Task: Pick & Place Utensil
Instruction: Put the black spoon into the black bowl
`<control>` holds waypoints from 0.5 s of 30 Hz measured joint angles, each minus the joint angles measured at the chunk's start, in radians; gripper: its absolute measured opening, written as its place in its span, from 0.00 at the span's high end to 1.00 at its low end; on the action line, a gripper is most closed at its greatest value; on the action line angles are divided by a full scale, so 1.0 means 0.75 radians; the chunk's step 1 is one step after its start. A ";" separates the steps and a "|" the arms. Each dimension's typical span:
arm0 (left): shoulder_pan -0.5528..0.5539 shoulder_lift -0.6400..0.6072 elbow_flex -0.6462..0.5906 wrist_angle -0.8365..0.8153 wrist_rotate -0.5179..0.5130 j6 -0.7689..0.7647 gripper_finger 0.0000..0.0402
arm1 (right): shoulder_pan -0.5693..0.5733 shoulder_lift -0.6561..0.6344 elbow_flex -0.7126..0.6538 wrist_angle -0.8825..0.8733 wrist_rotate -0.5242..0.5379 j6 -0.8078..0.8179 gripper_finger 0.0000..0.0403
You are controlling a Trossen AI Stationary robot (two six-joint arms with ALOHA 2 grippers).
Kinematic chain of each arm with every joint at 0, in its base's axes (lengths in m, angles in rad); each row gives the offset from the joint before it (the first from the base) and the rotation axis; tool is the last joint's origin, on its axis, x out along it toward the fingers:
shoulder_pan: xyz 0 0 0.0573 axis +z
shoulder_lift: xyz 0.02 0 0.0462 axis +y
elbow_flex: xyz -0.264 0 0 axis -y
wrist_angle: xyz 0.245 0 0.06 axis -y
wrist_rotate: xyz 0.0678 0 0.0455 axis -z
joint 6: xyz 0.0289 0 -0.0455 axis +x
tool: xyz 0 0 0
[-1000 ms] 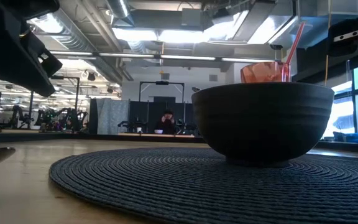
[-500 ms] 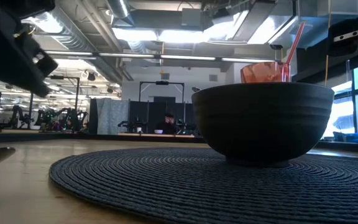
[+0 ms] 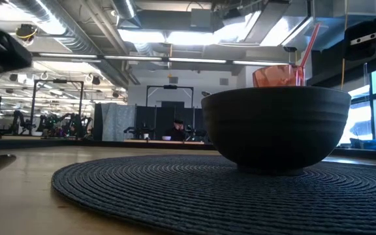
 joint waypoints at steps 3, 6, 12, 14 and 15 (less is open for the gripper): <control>-0.018 0.013 0.044 -0.095 -0.042 -0.082 0.89 | 0.000 0.000 0.000 0.000 0.000 0.003 0.96; -0.033 0.017 0.050 -0.086 -0.053 -0.089 0.81 | 0.000 0.000 0.001 0.000 0.000 0.003 0.96; -0.067 0.035 0.050 -0.119 -0.078 -0.093 0.67 | 0.000 0.000 0.001 -0.004 0.000 0.003 0.96; -0.070 0.058 0.051 -0.131 -0.088 -0.109 0.64 | 0.000 0.000 0.001 -0.007 0.000 0.003 0.96; -0.069 0.071 0.050 -0.133 -0.082 -0.112 0.62 | 0.000 0.000 0.001 -0.009 0.000 0.003 0.96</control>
